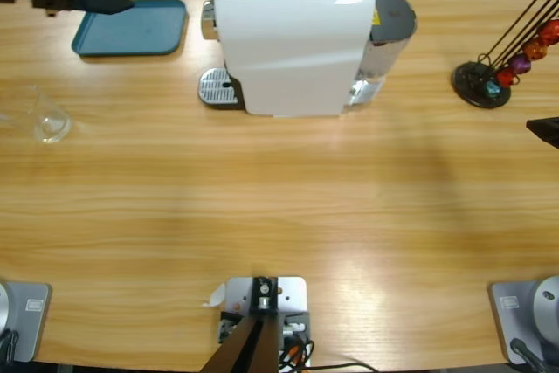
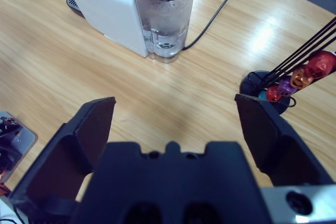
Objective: Pour coffee
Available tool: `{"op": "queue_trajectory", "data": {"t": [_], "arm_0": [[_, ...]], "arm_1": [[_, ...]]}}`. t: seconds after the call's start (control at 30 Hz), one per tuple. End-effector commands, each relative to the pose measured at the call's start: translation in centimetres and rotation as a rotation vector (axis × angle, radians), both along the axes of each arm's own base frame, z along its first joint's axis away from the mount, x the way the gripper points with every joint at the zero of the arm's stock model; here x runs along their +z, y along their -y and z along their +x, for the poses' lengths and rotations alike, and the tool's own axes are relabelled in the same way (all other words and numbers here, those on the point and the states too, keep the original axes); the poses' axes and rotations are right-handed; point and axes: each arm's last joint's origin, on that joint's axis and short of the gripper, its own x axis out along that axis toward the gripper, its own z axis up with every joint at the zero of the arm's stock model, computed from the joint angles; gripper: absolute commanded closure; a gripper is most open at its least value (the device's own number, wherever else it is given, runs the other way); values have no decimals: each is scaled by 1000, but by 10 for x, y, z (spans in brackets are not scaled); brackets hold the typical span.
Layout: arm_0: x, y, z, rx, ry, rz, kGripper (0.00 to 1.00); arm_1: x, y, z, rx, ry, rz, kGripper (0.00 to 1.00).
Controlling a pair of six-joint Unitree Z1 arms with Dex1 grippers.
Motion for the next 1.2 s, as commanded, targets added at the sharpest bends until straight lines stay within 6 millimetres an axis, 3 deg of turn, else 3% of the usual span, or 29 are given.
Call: {"op": "queue_trajectory", "data": {"t": [0.03,0.23,0.37,0.43,0.53,0.6,0.73,0.8,1.2], "arm_0": [[-27,26,40,37,-121,-80,18],[-43,39,58,10,-115,-108,23],[-45,42,61,-4,-135,-127,171],[-47,43,62,-1,-152,-134,289],[-49,43,60,-16,-175,-148,645],[-49,44,60,-22,-178,-150,822],[-51,45,61,-34,-181,-155,857],[-50,45,60,-49,-172,-164,1000],[-42,54,54,-142,-106,-235,1000]], "arm_1": [[-8,-2,1,21,-19,-20,0],[-8,-2,1,20,-20,-21,0],[-8,-1,1,19,-18,-20,0],[-8,-1,0,19,-15,-18,0],[-8,-1,0,19,-16,-18,0],[-8,-1,0,19,-15,-18,0],[-8,-1,0,19,-14,-17,0],[-8,-1,0,19,-16,-18,0],[-8,-1,0,17,-17,-20,0]]}}
